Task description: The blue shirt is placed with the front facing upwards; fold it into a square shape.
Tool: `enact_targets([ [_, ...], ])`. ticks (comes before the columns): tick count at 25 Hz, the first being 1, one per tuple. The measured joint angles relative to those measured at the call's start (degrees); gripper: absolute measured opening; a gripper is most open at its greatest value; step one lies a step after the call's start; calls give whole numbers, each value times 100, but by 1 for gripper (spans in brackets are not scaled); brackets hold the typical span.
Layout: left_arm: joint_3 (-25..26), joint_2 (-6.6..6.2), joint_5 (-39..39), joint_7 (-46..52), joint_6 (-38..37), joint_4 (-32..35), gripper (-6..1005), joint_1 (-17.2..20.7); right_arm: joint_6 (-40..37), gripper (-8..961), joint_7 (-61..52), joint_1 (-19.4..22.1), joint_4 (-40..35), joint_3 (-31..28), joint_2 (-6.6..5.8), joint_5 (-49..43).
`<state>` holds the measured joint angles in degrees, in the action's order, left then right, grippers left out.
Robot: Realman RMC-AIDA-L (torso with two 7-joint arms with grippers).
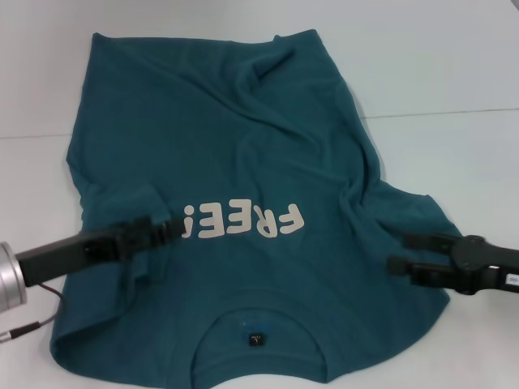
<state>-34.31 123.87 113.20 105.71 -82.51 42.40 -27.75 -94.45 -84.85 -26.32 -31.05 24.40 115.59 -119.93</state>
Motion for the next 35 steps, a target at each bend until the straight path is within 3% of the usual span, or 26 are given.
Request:
enact_targets([
  [7, -209, -3, 25, -1019, -297, -339, 959, 17, 43, 866, -764, 91, -97, -48, -279, -29],
  [16, -418, 3, 110, -2151, -461, -544, 949, 36, 248, 865, -1377, 116, -396, -4, -417, -188],
  [26, -611, 2, 116, -2441, -460, -561, 949, -29, 1302, 864, -2215, -47, -657, 11, -351, -706],
  [35, -626, 6, 72, -2404, -416, -646, 950, -130, 2330, 863, -2494, -347, -637, 30, -186, -725],
])
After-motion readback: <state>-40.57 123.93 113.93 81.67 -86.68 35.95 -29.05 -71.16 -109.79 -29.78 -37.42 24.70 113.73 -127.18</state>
